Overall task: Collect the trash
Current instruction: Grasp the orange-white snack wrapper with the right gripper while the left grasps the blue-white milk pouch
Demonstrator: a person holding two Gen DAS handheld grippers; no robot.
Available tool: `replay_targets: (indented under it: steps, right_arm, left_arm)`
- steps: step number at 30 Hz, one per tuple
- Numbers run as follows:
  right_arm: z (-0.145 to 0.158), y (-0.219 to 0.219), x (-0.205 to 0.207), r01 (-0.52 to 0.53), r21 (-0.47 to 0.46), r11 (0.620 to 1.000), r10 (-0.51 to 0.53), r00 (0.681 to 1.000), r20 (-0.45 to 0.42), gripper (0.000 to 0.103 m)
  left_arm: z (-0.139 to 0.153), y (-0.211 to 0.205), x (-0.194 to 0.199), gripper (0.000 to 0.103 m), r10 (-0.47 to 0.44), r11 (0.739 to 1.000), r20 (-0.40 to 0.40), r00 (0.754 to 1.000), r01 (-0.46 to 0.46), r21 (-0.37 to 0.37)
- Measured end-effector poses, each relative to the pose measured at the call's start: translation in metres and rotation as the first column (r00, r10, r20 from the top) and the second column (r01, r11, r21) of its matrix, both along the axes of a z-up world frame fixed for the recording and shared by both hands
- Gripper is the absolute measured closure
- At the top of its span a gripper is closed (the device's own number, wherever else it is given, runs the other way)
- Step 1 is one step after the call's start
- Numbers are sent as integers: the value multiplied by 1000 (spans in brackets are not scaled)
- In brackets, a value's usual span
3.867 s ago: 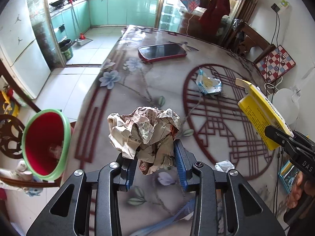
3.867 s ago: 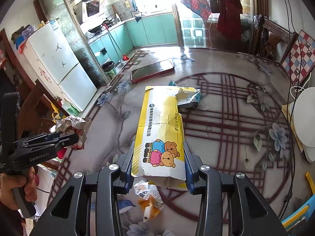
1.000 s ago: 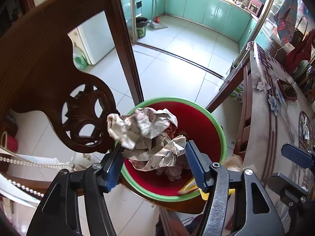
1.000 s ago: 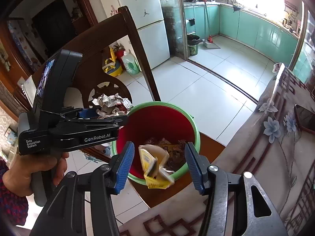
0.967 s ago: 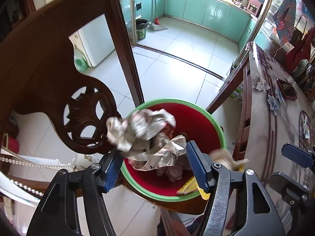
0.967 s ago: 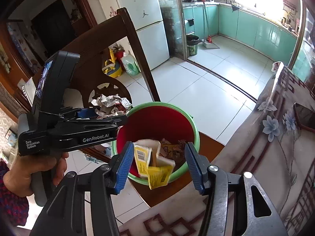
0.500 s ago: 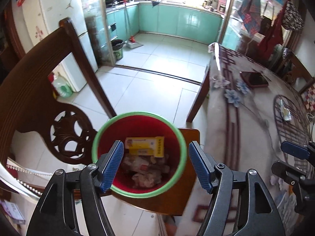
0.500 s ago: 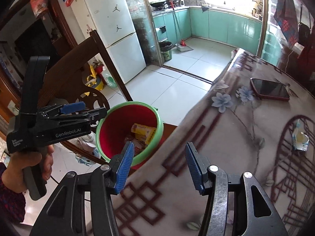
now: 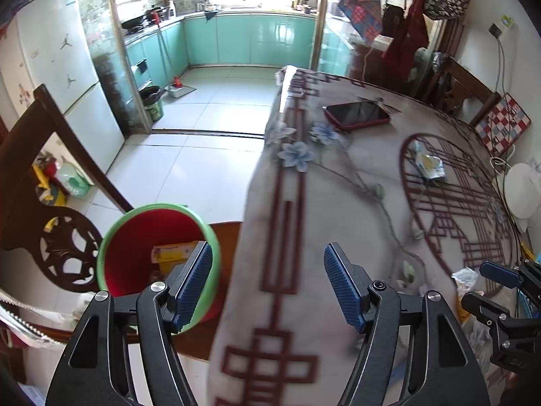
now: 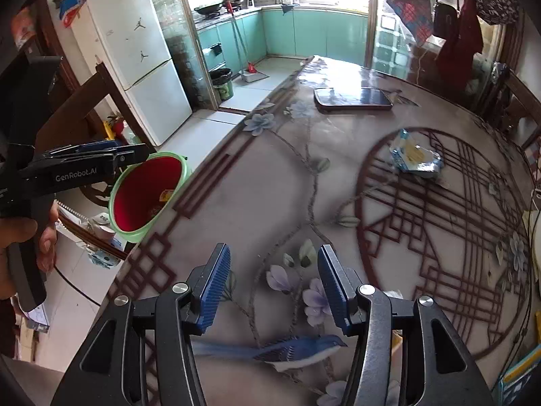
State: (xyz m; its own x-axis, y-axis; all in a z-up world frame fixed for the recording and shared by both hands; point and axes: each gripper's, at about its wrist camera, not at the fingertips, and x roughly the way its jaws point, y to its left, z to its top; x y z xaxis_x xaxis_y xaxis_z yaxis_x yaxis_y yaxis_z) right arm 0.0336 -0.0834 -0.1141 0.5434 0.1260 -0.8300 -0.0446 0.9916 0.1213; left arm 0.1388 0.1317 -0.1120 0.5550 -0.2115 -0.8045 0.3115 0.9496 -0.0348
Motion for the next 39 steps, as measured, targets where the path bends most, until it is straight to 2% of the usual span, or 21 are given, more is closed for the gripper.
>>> replay_targets:
  steps: [11, 16, 19, 24, 30, 39]
  right_arm:
    - [-3, -64, -40, 71, 0, 997, -71, 997, -4, 51]
    - [-12, -90, -48, 115, -6, 993, -115, 993, -33, 50]
    - [-28, -113, -57, 134, 6, 991, -133, 987, -88, 50]
    - [-46, -121, -56, 127, 15, 992, -124, 984, -125, 50]
    - [-75, -106, -37, 80, 57, 995, -69, 983, -172, 50]
    - [-74, -128, -45, 122, 71, 990, -109, 980, -164, 50]
  left_arm:
    - [9, -63, -36, 35, -42, 999, 7, 999, 42, 2]
    - [2, -74, -47, 35, -27, 1000, -32, 999, 27, -5]
    - [-3, -79, -55, 35, -27, 1000, -43, 999, 28, 8]
    - [-8, -87, -58, 35, -22, 1000, -66, 998, 23, 16]
    - [-10, -98, -56, 35, -14, 1000, -101, 995, 14, -1]
    - [-15, -103, -55, 27, -24, 999, -114, 993, 27, 23]
